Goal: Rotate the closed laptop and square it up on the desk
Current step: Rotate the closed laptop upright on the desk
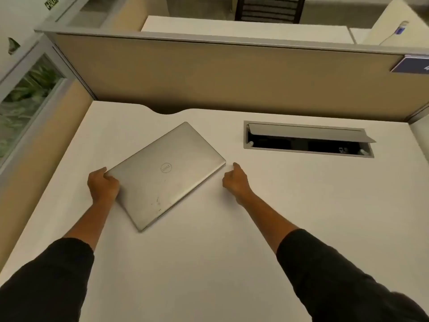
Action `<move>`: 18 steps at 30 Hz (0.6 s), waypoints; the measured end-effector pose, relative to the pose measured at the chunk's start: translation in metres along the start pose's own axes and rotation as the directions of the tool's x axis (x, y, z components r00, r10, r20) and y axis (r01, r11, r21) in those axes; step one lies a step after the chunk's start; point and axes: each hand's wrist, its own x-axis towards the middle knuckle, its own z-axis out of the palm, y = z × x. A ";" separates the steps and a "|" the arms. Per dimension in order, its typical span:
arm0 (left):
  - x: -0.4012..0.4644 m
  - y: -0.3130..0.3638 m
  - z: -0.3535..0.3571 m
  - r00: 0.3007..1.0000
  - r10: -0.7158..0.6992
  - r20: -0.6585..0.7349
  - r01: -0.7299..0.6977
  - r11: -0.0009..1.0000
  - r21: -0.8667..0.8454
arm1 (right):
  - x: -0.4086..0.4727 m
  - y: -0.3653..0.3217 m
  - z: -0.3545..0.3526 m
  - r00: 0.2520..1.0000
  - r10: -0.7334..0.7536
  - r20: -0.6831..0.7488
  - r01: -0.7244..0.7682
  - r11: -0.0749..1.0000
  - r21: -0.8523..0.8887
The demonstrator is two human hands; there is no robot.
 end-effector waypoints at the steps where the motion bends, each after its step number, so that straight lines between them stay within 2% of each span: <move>1: 0.005 -0.001 -0.001 1.000 -0.025 0.007 0.025 1.000 0.012 | 0.010 -0.002 0.000 1.000 0.007 0.006 -0.006 1.000 -0.018; 10: 0.021 -0.007 0.002 0.989 -0.150 -0.008 0.149 0.985 -0.092 | 0.041 -0.022 0.008 0.998 0.036 0.055 -0.036 0.999 0.000; 15: -0.014 -0.023 -0.003 0.984 -0.167 -0.057 0.162 0.984 -0.076 | 0.051 -0.020 0.008 0.999 0.012 0.039 -0.013 1.000 0.023; 18: -0.044 -0.043 -0.007 0.982 -0.181 -0.048 0.177 0.981 -0.075 | 0.057 -0.022 0.007 0.999 -0.025 0.027 0.026 0.999 -0.019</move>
